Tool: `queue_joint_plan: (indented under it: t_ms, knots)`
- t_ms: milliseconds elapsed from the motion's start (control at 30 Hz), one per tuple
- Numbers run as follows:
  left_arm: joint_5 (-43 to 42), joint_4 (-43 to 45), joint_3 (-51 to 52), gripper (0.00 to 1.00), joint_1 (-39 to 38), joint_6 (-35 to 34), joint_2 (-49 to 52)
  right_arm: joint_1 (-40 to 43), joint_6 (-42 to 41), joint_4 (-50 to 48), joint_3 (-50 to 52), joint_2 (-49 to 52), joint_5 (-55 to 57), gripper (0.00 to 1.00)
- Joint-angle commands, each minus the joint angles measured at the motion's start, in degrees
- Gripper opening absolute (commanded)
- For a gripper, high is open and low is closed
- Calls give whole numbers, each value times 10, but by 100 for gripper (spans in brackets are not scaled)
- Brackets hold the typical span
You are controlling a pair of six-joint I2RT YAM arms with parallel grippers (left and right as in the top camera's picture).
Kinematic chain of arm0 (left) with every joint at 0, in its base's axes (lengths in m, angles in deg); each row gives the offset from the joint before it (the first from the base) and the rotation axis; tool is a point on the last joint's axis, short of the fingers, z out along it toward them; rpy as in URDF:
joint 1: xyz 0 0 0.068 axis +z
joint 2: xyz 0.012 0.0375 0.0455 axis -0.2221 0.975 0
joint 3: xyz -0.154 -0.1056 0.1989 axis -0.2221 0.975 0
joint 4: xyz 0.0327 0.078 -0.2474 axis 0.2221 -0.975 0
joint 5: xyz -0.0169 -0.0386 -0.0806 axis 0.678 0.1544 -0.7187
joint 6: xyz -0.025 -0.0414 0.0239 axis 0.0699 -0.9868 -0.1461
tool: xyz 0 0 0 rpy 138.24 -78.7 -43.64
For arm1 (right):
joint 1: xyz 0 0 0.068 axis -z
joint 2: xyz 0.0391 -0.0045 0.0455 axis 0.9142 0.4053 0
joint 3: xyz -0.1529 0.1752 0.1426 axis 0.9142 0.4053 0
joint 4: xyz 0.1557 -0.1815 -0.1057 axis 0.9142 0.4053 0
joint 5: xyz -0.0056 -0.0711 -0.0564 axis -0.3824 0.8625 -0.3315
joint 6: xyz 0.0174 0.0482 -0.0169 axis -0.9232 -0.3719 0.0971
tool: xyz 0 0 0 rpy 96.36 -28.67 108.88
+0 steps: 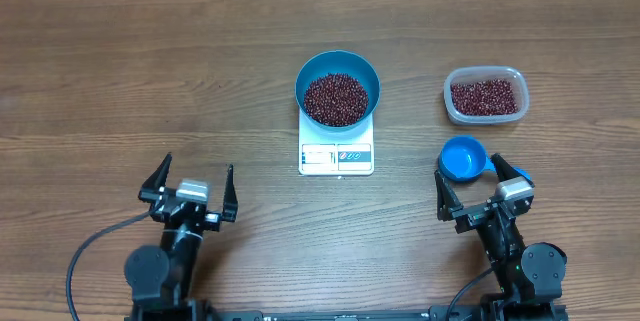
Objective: Scoop item into bowl and weigh 150g on scale
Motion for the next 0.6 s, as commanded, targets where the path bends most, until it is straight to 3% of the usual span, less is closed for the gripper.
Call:
queue_joint_plan:
  t_ms: [0,133,567]
  knots:
    - [56,14,48,100,-6,-18,-43,4,-6,-3,6,-6,4,100]
    - [64,-60,49,100,-8,-20,-75,4,-6,-3,6,-6,4,100]
    - [67,-57,49,100,-7,-24,-83,4,-6,-3,6,-6,4,100]
